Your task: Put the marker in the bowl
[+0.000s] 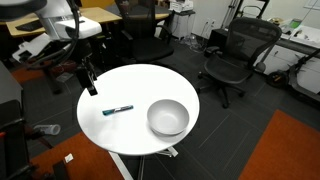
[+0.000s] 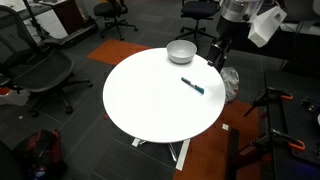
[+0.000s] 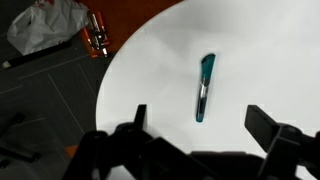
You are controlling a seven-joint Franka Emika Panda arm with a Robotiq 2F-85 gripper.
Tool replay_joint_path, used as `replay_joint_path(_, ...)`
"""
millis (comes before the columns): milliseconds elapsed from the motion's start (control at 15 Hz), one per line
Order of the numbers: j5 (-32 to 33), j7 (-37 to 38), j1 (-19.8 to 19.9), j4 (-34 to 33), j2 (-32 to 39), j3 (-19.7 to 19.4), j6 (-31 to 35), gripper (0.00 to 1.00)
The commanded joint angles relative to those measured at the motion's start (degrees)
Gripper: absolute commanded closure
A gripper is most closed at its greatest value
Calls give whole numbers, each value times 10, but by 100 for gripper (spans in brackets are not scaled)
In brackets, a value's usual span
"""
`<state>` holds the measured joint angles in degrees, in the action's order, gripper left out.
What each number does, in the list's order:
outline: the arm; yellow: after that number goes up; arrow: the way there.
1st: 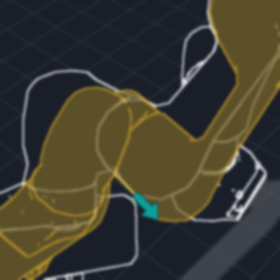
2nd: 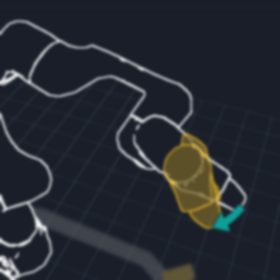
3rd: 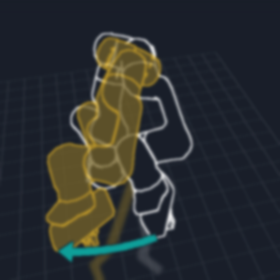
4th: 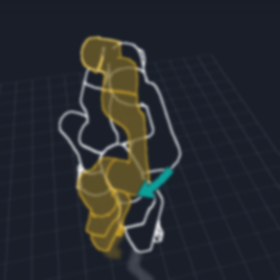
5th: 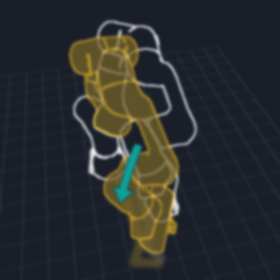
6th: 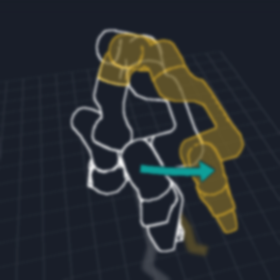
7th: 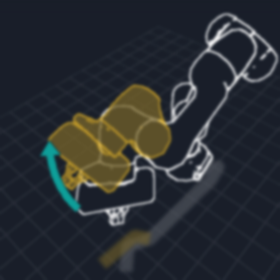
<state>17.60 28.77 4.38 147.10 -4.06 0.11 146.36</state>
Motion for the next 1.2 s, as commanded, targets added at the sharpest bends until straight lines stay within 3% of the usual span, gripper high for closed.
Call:
replay_joint_path(0,18,7,6,-26,54,-11,36,0)
replay_joint_path(400,-18,-46,-8,-69,130,-34,67,0)
replay_joint_path(1133,-125,-144,-28,-144,236,-28,60,0)
